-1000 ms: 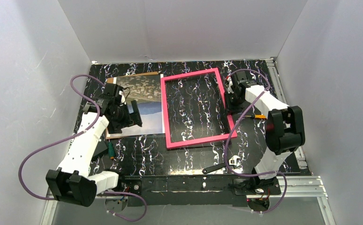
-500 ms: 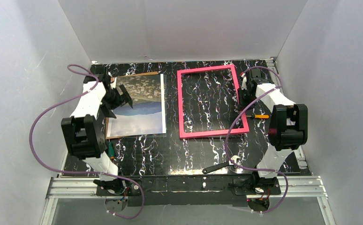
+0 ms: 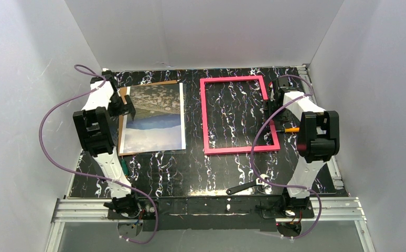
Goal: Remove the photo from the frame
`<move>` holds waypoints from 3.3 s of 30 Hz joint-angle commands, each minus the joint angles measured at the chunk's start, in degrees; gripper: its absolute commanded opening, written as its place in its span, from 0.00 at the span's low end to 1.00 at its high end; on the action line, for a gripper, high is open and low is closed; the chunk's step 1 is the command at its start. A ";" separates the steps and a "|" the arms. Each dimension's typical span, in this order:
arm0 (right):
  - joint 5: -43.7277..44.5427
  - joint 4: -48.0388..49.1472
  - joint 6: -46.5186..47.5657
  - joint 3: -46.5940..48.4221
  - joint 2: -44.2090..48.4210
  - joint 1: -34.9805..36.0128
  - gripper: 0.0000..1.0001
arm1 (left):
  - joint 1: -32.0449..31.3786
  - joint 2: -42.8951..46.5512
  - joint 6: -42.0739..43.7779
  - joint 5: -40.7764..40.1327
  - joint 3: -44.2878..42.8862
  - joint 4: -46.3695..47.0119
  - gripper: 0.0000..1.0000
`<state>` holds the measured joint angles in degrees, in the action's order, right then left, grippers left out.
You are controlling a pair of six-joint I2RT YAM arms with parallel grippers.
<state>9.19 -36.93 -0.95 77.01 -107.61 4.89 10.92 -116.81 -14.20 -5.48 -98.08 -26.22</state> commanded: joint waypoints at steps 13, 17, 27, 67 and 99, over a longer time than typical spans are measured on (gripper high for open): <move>-13.62 -3.97 -9.73 -4.17 18.82 9.75 0.80 | 3.92 -7.43 -3.82 13.13 -2.94 -8.42 0.98; -12.54 -4.67 -11.98 -5.46 19.04 16.31 0.79 | 4.01 -8.60 -3.77 12.90 -2.94 -8.42 0.98; -11.48 -3.69 -15.53 -8.03 18.07 26.21 0.79 | 5.90 -5.45 -3.25 13.31 -4.22 -7.45 0.98; -9.87 -5.23 -16.49 -9.14 20.73 29.19 0.79 | 4.43 -12.03 -8.05 30.13 -7.09 -4.78 0.82; 3.97 9.02 -24.40 -4.42 2.04 46.52 0.81 | -13.83 10.25 -18.72 25.50 12.55 1.12 0.94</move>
<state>10.94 -31.00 -29.43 73.38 -103.37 51.57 -3.44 -105.60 -34.87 20.21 -84.71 -19.90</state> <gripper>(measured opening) 0.805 0.945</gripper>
